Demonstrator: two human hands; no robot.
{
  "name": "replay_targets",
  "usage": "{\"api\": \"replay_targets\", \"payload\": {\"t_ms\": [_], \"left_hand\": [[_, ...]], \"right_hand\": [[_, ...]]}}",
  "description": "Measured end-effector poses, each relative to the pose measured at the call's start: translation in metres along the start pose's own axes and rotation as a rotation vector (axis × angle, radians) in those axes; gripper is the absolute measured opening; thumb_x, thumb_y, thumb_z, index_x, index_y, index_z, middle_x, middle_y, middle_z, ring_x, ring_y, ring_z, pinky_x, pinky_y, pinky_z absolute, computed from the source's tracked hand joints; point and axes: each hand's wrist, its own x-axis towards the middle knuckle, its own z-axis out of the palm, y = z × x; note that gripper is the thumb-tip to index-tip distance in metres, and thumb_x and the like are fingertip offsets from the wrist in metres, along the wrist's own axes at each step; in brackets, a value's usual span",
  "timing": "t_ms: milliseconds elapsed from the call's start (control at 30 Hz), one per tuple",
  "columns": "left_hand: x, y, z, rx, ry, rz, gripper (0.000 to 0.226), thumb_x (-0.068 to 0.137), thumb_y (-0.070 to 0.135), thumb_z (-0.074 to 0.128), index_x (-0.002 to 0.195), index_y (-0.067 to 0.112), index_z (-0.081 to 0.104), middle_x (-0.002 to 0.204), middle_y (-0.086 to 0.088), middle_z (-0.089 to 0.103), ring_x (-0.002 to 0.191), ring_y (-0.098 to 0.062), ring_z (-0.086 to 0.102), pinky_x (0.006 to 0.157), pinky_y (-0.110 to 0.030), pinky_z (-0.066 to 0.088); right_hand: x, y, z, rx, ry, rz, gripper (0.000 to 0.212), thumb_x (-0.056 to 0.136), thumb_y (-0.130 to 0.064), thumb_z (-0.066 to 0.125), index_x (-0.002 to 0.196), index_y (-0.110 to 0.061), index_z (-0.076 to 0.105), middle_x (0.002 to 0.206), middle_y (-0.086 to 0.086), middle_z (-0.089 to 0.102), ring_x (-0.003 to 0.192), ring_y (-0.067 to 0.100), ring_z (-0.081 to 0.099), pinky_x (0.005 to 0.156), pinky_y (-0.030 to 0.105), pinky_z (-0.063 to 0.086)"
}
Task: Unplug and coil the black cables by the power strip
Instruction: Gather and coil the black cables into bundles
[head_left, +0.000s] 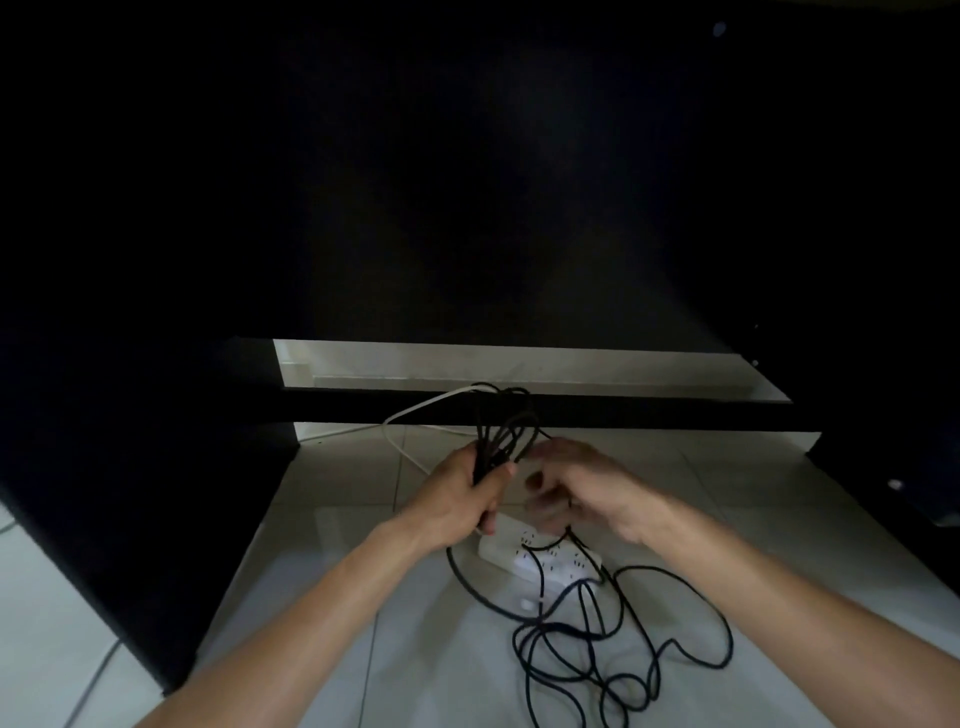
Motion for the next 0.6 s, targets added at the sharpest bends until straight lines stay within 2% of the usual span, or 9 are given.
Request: {"api": "replay_targets", "payload": {"t_ms": [67, 100, 167, 200, 267, 333, 400, 500, 600], "left_hand": [[-0.001, -0.004, 0.002, 0.050, -0.047, 0.000, 0.015, 0.098, 0.034, 0.052, 0.094, 0.020, 0.054, 0.060, 0.006, 0.052, 0.048, -0.005, 0.048, 0.052, -0.025, 0.041], [-0.002, -0.006, 0.003, 0.072, -0.073, 0.006, 0.018, 0.098, 0.036, 0.052, 0.098, 0.018, 0.055, 0.062, 0.007, 0.051, 0.051, -0.004, 0.047, 0.054, -0.025, 0.040], [-0.004, -0.007, 0.007, 0.079, -0.147, 0.028, 0.019, 0.098, 0.036, 0.051, 0.100, 0.018, 0.056, 0.064, 0.007, 0.050, 0.054, -0.005, 0.045, 0.055, -0.024, 0.039], [-0.005, -0.006, 0.009, 0.065, -0.182, 0.043, 0.016, 0.098, 0.036, 0.051, 0.095, 0.021, 0.055, 0.063, 0.008, 0.048, 0.052, -0.005, 0.043, 0.053, -0.024, 0.038], [-0.007, -0.006, 0.013, 0.050, -0.213, 0.061, 0.018, 0.098, 0.036, 0.051, 0.082, 0.027, 0.049, 0.057, 0.012, 0.043, 0.049, -0.007, 0.039, 0.050, -0.026, 0.035], [-0.008, -0.005, 0.016, 0.028, -0.220, 0.052, 0.024, 0.098, 0.038, 0.051, 0.078, 0.027, 0.046, 0.054, 0.013, 0.041, 0.049, -0.010, 0.038, 0.050, -0.030, 0.034], [-0.008, -0.002, 0.017, -0.018, -0.242, 0.016, 0.026, 0.099, 0.037, 0.048, 0.079, 0.020, 0.047, 0.054, 0.011, 0.040, 0.049, -0.009, 0.040, 0.050, -0.029, 0.039], [-0.008, 0.007, 0.018, -0.109, -0.277, -0.024, 0.031, 0.101, 0.035, 0.045, 0.076, 0.017, 0.042, 0.055, 0.006, 0.036, 0.046, -0.007, 0.039, 0.047, -0.023, 0.041], [-0.009, 0.011, 0.017, -0.146, -0.327, -0.049, 0.036, 0.098, 0.040, 0.050, 0.070, 0.023, 0.035, 0.055, 0.007, 0.034, 0.046, -0.007, 0.033, 0.045, -0.019, 0.032]], "right_hand": [[0.003, -0.006, -0.014, 0.161, -0.050, -0.084, 0.049, 0.083, -0.013, 0.064, 0.131, -0.021, 0.054, 0.121, 0.018, 0.067, 0.111, 0.032, 0.066, 0.089, 0.043, 0.058], [0.003, -0.008, -0.017, 0.159, -0.078, -0.104, 0.055, 0.077, -0.018, 0.068, 0.130, -0.025, 0.053, 0.121, 0.016, 0.068, 0.113, 0.031, 0.065, 0.092, 0.042, 0.056], [0.004, -0.010, -0.018, 0.136, -0.110, -0.099, 0.055, 0.077, -0.025, 0.076, 0.128, -0.025, 0.055, 0.115, 0.014, 0.072, 0.110, 0.030, 0.066, 0.094, 0.043, 0.055], [0.005, -0.009, -0.017, 0.161, -0.116, -0.097, 0.046, 0.081, -0.023, 0.076, 0.124, -0.021, 0.058, 0.108, 0.013, 0.073, 0.105, 0.031, 0.068, 0.093, 0.044, 0.055], [0.004, -0.009, -0.014, 0.270, -0.084, -0.118, 0.020, 0.090, -0.013, 0.069, 0.109, -0.014, 0.063, 0.091, 0.012, 0.070, 0.087, 0.025, 0.069, 0.082, 0.039, 0.058], [0.002, -0.012, -0.012, 0.364, -0.002, -0.131, 0.007, 0.092, -0.004, 0.062, 0.094, -0.010, 0.064, 0.077, 0.008, 0.061, 0.070, 0.018, 0.063, 0.067, 0.031, 0.056], [0.002, -0.016, -0.010, 0.453, 0.058, -0.131, 0.015, 0.093, 0.001, 0.055, 0.083, -0.008, 0.061, 0.065, 0.005, 0.050, 0.060, 0.016, 0.056, 0.061, 0.029, 0.055], [0.004, -0.027, -0.009, 0.583, 0.085, -0.131, 0.021, 0.092, 0.003, 0.046, 0.080, -0.009, 0.057, 0.051, 0.000, 0.037, 0.045, 0.013, 0.042, 0.056, 0.031, 0.053], [0.003, -0.036, -0.006, 0.288, 0.118, -0.188, 0.022, 0.099, -0.006, 0.046, 0.081, -0.016, 0.054, 0.048, -0.007, 0.034, 0.038, 0.008, 0.029, 0.048, 0.029, 0.046]]}}
